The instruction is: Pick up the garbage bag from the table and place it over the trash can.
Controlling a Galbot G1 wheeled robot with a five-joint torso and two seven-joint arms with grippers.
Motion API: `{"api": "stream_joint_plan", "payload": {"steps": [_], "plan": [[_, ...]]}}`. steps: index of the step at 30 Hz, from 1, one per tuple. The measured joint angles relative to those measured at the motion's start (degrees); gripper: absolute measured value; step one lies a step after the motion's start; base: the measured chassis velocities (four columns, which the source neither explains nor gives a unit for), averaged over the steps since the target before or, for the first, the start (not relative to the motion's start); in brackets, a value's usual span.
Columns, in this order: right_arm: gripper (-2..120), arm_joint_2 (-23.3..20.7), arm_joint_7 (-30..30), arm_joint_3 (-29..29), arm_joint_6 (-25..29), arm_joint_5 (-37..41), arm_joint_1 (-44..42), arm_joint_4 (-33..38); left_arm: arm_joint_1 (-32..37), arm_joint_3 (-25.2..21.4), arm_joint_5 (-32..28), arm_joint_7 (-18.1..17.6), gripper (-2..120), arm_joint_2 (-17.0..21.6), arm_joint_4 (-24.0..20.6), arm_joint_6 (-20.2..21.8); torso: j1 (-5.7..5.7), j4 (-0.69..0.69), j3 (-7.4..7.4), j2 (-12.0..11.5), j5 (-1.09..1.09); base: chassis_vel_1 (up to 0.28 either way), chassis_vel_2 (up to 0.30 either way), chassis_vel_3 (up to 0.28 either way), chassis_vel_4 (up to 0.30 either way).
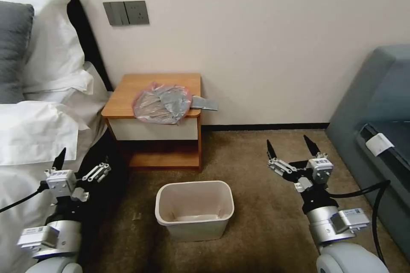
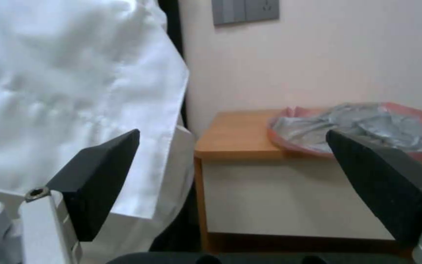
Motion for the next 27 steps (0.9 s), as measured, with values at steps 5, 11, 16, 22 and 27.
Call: {"api": "stream_joint_plan", "payload": {"steps": [5,11,16,22,27], "plan": [[100,-1.5,-1.2,-2.2,2.0,-6.2,4.6,-4.1,1.0,4.6,-2.4,7.2,97,1.1,2.4,2.1,0.00,-0.03,0.00,0.0,0.02,0.000,0.000,0.000,0.000],[100,-4.3,-2.1,-5.4,6.4,-15.7,12.4,-12.2,1.0,5.0,-2.5,7.8,98,1.2,2.8,2.2,0.00,0.00,0.01,0.0,0.05,0.000,0.000,0.000,0.000],[100,-5.2,-2.2,-10.8,11.0,-32.5,25.6,-23.3,0.8,7.1,-0.8,12.3,99,0.2,6.3,-0.7,0.00,0.02,0.01,0.0,0.08,0.000,0.000,0.000,0.000],[100,-5.7,-1.4,-15.1,13.9,-42.2,36.8,-34.7,0.1,5.9,-0.2,11.9,99,-0.2,7.7,-1.4,0.00,0.00,0.02,0.0,0.01,0.000,0.000,0.000,0.000],[100,-5.6,-1.2,-17.3,14.3,-44.9,41.6,-39.5,-0.7,5.4,-0.1,11.0,99,-0.2,8.8,-1.5,0.00,0.00,0.01,0.0,0.02,0.000,0.000,0.000,0.000]]}}
